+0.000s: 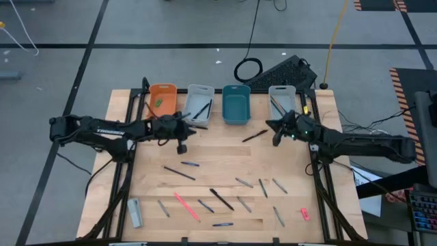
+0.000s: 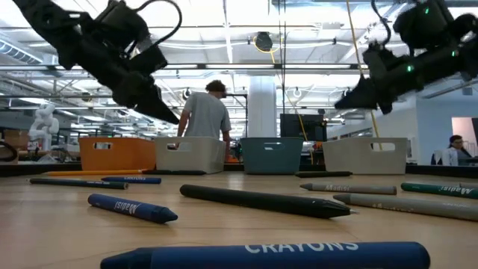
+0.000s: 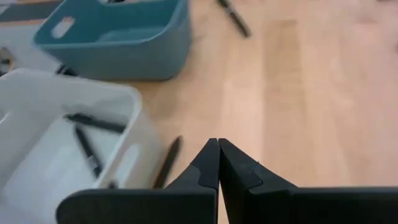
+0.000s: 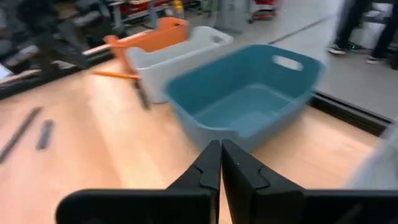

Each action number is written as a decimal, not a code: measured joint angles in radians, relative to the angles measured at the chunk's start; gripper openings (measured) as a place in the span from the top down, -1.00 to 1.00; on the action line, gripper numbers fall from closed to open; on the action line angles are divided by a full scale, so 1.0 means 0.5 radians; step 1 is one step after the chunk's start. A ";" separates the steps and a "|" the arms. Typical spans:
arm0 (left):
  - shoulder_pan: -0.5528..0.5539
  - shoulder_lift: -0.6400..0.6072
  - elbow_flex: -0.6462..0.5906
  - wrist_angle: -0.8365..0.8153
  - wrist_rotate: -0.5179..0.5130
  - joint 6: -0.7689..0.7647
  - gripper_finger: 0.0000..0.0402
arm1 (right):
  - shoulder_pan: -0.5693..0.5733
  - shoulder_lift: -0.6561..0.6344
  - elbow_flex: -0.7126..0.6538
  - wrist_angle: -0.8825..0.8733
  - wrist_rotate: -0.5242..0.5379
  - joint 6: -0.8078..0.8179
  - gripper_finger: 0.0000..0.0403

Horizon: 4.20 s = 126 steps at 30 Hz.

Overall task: Sort crayons/erasers/pens/pencils in bins
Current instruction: Put the gray crayon into the blue bin

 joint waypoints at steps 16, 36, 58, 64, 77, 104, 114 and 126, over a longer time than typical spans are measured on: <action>-0.260 -0.001 -0.118 0.250 -0.225 -0.376 0.99 | 1.061 0.639 0.854 -1.536 0.317 1.110 0.98; -0.260 -0.001 -0.119 0.282 -0.226 -0.308 0.92 | 1.674 1.203 0.907 -1.725 -0.224 2.395 0.52; -0.260 0.000 -0.119 0.276 -0.215 -0.334 0.94 | 1.674 1.512 0.985 -1.742 -0.294 2.297 0.47; -0.260 -0.001 -0.119 0.263 -0.213 -0.334 0.97 | 1.672 1.553 1.010 -1.863 -0.290 2.411 0.54; -0.260 0.000 -0.119 0.258 -0.209 -0.338 0.98 | 1.645 1.554 1.007 -1.980 -0.303 2.513 0.80; -0.260 -0.001 -0.119 0.271 -0.209 -0.327 0.94 | 1.253 1.002 0.997 -1.458 0.187 1.902 0.85; -0.260 -0.001 -0.119 0.295 -0.209 -0.287 0.94 | 0.261 0.950 1.001 -0.310 0.026 0.639 0.85; -0.257 -0.001 -0.119 0.323 -0.209 -0.287 0.93 | -0.474 1.511 1.298 -0.182 -0.351 0.311 0.84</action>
